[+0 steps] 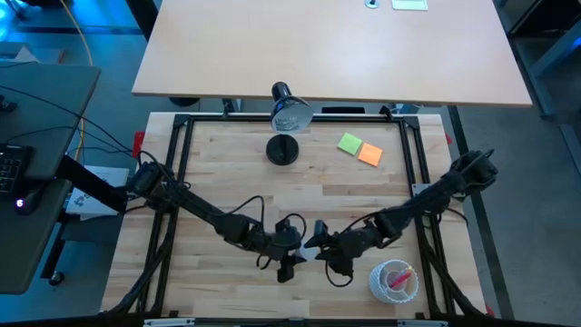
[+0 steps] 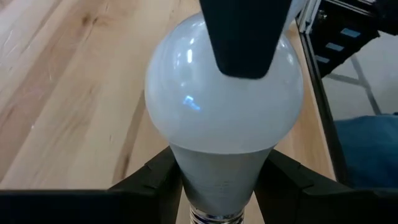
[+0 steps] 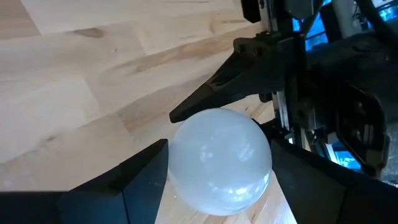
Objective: Screw lightbulb
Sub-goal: Insert the white lightbulb into the black lamp
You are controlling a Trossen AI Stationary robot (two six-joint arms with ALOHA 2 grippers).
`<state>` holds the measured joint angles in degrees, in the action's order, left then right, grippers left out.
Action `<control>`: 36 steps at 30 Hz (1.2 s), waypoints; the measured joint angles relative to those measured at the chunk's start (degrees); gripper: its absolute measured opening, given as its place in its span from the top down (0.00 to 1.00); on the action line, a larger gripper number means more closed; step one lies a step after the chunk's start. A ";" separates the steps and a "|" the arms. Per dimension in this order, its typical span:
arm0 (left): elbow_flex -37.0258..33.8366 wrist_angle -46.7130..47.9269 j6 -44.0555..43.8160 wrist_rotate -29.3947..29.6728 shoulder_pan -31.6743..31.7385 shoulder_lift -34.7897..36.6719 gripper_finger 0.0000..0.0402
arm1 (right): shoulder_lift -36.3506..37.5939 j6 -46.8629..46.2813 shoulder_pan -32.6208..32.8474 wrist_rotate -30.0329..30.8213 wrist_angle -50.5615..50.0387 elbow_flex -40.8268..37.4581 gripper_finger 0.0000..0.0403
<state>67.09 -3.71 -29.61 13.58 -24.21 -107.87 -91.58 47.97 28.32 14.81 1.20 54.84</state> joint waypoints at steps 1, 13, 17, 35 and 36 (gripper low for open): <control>0.00 0.38 -0.37 0.14 0.00 0.00 0.62 | -0.03 -0.15 -0.32 -0.33 -0.10 0.01 0.32; 0.00 0.89 0.07 -0.02 0.04 0.04 0.62 | -0.03 -4.76 -1.64 -3.29 0.01 0.05 0.31; 0.00 0.83 0.22 0.21 0.04 0.12 0.62 | -0.03 -5.73 -1.66 -2.92 0.03 0.05 0.27; 0.15 0.37 1.39 -0.05 0.13 0.20 0.62 | -0.25 0.28 -1.71 -7.64 -0.18 0.18 0.23; 0.15 0.33 1.77 -0.12 0.13 0.20 0.62 | -0.25 -0.60 -1.67 -8.17 -0.05 0.19 0.23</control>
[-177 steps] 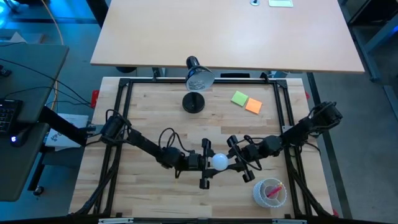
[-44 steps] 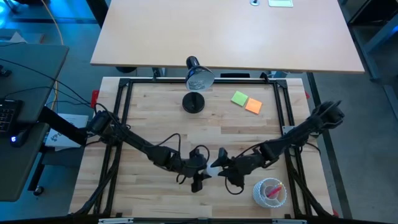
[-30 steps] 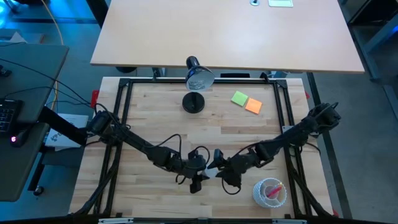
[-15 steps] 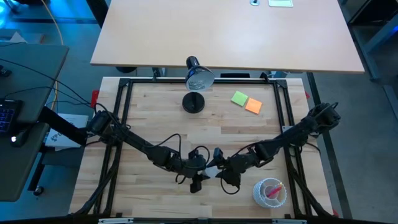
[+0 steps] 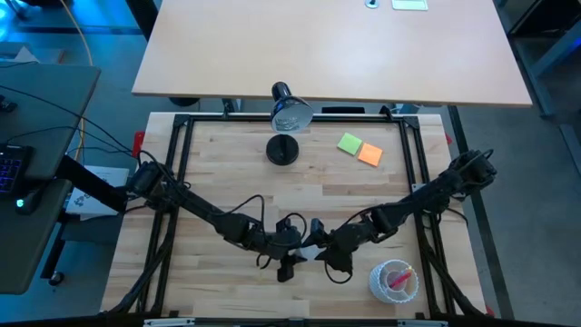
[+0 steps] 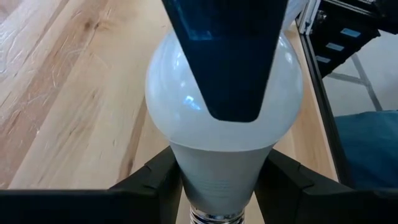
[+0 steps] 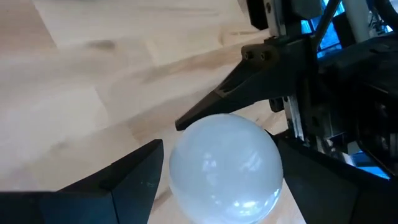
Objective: Screw lightbulb
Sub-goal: Insert the white lightbulb into the black lamp
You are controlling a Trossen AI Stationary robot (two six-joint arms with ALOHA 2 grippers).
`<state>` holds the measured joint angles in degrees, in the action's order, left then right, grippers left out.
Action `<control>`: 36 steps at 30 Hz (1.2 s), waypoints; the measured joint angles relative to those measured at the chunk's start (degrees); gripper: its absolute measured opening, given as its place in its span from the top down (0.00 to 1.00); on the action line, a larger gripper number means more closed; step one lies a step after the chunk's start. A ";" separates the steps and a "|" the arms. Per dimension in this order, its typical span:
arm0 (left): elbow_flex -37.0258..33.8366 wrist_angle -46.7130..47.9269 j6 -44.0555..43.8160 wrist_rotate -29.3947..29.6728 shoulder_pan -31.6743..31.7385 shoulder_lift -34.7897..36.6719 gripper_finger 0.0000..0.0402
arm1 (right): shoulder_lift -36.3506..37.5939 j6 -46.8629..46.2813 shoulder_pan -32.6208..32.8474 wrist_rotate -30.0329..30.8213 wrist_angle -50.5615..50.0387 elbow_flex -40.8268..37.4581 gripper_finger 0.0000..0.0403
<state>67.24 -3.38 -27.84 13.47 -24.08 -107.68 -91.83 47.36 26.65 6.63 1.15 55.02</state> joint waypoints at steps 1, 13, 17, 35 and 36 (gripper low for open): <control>0.00 0.00 0.48 -0.14 -0.02 0.00 0.62 | 0.00 -1.44 -0.02 -1.12 0.38 -0.02 0.23; -0.04 -1.22 0.97 -1.15 0.90 -0.02 0.62 | -0.02 5.84 -0.09 1.86 0.62 -0.02 0.23; -0.04 -1.22 0.97 -1.04 0.95 -0.02 0.62 | -0.02 9.50 -0.05 5.30 0.14 -0.07 0.23; -0.07 -1.13 2.01 -1.59 0.87 -0.04 0.62 | -3.45 14.86 -1.70 5.16 0.80 -0.09 0.23; -0.10 -0.90 2.00 -1.58 0.87 -0.04 0.62 | -3.61 15.69 -1.54 6.05 1.09 -0.09 0.23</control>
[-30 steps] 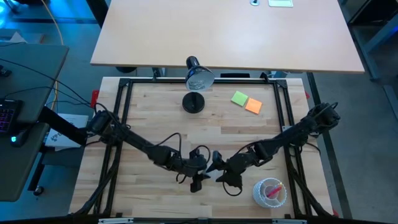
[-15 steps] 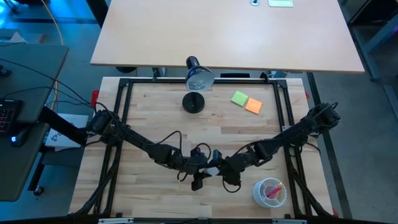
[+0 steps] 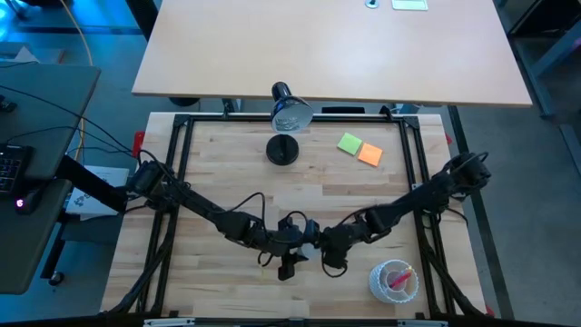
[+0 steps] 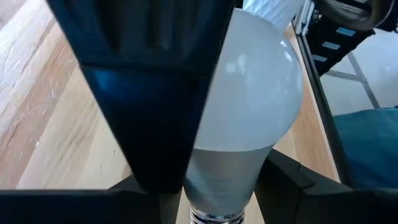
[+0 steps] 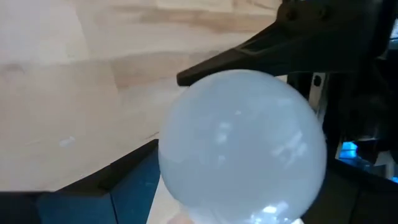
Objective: Screw lightbulb
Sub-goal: Insert the white lightbulb into the black lamp
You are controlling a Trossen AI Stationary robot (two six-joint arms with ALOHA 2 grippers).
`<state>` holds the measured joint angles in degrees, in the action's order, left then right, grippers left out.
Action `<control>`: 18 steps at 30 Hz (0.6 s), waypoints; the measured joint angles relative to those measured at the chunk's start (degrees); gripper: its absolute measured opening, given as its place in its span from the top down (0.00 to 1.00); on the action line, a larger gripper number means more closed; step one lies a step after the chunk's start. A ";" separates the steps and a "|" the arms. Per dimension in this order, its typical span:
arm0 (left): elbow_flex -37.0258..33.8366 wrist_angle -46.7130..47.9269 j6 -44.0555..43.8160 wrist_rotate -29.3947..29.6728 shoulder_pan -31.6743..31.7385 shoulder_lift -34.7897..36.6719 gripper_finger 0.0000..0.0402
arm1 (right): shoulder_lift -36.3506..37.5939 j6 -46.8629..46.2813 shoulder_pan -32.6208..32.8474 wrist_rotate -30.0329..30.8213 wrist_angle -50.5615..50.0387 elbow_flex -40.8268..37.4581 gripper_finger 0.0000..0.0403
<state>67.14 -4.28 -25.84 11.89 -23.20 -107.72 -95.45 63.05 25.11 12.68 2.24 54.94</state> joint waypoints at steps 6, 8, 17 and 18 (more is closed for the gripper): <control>0.01 -0.08 0.01 0.06 0.02 0.00 0.62 | 0.63 -1.75 1.59 1.75 1.84 0.00 0.23; 0.01 -0.07 0.01 0.19 0.02 0.00 0.62 | 0.94 -1.76 2.49 1.28 2.23 0.00 0.23; 0.01 0.29 -0.30 -1.07 0.02 0.00 0.62 | 1.01 -2.91 3.93 3.97 2.70 0.07 0.23; 0.01 0.34 -0.49 -0.91 0.04 0.00 0.62 | 1.01 -3.03 3.98 5.38 2.64 0.07 0.23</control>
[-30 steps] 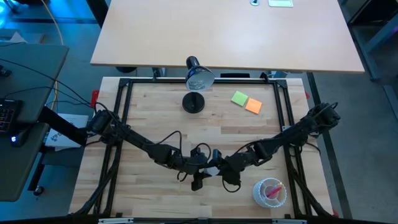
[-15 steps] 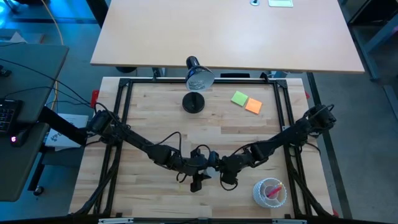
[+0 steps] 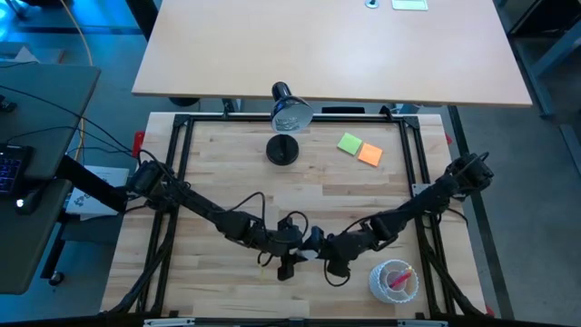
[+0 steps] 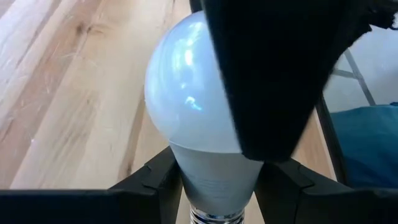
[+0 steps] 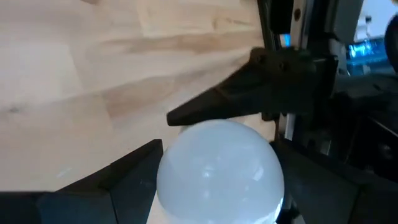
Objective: Screw lightbulb
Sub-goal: Insert the white lightbulb into the black lamp
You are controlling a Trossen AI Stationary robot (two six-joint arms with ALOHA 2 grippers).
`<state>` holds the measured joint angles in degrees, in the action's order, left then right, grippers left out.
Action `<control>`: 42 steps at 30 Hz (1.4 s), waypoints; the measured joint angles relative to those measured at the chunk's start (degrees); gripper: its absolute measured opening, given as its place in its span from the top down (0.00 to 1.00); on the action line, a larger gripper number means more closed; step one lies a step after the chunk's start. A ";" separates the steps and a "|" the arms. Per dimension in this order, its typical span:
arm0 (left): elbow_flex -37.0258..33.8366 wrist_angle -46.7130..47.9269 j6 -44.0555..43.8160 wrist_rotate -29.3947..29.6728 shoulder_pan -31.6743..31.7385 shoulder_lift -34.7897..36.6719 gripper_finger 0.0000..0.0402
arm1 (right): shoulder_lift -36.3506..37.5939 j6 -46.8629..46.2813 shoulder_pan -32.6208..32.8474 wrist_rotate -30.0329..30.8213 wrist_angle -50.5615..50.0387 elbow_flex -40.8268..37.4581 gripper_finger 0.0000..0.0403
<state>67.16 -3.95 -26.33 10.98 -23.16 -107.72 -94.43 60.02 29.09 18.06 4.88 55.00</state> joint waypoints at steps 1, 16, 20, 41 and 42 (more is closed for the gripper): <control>0.00 -0.02 -0.04 -0.02 0.02 0.00 0.62 | 0.00 -0.01 0.07 1.11 -0.32 0.00 0.23; 0.02 -0.52 -0.68 -0.60 0.00 0.00 0.62 | 0.00 -3.90 1.78 3.24 -0.52 0.00 0.33; 0.02 -0.44 -1.57 -0.76 0.24 0.00 0.61 | 0.00 -6.75 1.87 4.29 -0.90 0.04 0.36; 0.02 8.60 -1.88 -8.84 4.42 2.14 0.37 | 1.14 -34.96 4.74 5.33 -11.71 0.11 0.37; 0.02 10.59 -1.67 -8.48 4.56 2.82 0.37 | 1.30 -36.35 4.74 5.30 -12.61 0.11 0.37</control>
<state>67.18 6.65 -28.00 2.50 -18.60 -104.90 -93.14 23.68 33.82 23.36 -7.73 55.11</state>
